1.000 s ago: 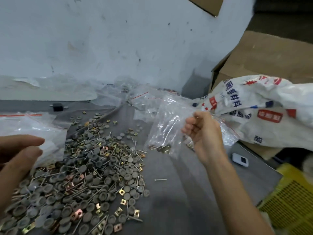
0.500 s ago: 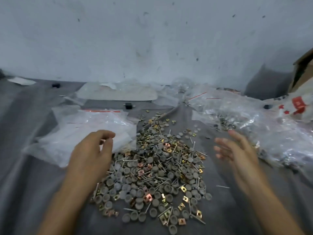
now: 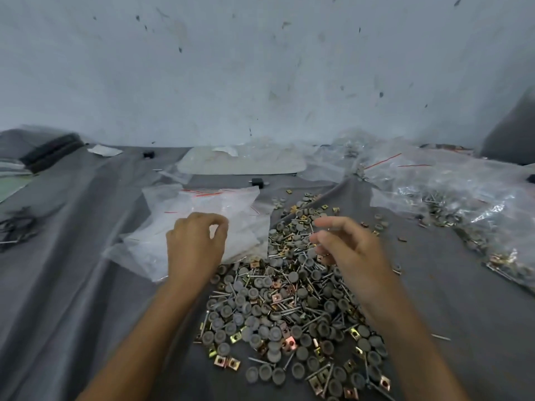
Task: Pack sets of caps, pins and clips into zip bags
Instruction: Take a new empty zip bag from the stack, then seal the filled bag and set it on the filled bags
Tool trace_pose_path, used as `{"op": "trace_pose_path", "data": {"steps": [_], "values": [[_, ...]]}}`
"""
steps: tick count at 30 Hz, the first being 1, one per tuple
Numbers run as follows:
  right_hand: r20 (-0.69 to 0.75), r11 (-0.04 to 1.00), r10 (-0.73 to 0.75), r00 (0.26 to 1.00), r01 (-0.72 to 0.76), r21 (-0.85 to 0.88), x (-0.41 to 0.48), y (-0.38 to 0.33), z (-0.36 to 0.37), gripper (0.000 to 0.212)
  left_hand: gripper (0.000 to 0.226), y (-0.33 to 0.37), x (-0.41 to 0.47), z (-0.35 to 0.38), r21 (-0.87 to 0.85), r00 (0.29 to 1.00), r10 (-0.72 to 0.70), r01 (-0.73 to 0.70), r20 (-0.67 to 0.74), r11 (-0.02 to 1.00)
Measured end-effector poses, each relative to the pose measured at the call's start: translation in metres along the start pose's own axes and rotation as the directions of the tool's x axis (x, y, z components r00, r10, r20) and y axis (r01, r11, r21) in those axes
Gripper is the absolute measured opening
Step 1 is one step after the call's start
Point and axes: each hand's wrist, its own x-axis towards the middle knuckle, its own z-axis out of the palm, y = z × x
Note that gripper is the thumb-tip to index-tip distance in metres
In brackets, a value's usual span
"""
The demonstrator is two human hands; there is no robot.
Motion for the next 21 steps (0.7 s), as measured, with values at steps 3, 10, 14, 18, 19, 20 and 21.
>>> {"op": "trace_pose_path", "data": {"steps": [3, 10, 14, 18, 19, 20, 21], "values": [[-0.008, 0.997, 0.046, 0.999, -0.045, 0.063, 0.005, 0.005, 0.005, 0.016, 0.007, 0.014, -0.013, -0.014, -0.19, 0.993, 0.113, -0.117, -0.033, 0.975], [0.122, 0.912, 0.289, 0.95, -0.312, 0.267, 0.006, 0.016, 0.016, 0.044, 0.007, 0.012, -0.034, -0.003, -0.16, 0.969, 0.246, -0.243, 0.001, 0.957], [0.137, 0.919, 0.306, 0.942, -0.329, 0.215, 0.003, 0.021, 0.015, 0.034, 0.004, -0.007, -0.02, 0.009, -0.087, 0.977, 0.122, -0.138, -0.173, 0.987], [0.14, 0.927, 0.297, 0.945, -0.32, 0.194, 0.001, 0.019, 0.018, 0.029, 0.002, -0.023, 0.016, -0.007, 0.065, 0.949, 0.193, -0.183, -0.25, 0.981], [0.149, 0.929, 0.292, 0.945, -0.317, 0.189, 0.0, 0.018, 0.019, 0.028, 0.004, -0.027, 0.02, -0.012, 0.117, 0.961, 0.217, -0.198, -0.173, 0.973], [0.159, 0.931, 0.285, 0.945, -0.313, 0.187, -0.001, 0.017, 0.018, 0.026, 0.008, -0.028, 0.02, -0.016, 0.149, 0.977, 0.201, -0.189, -0.073, 0.971], [0.166, 0.932, 0.279, 0.946, -0.309, 0.191, -0.002, 0.016, 0.018, 0.025, 0.01, -0.029, 0.018, -0.019, 0.152, 0.987, 0.16, -0.16, 0.013, 0.975]]}}
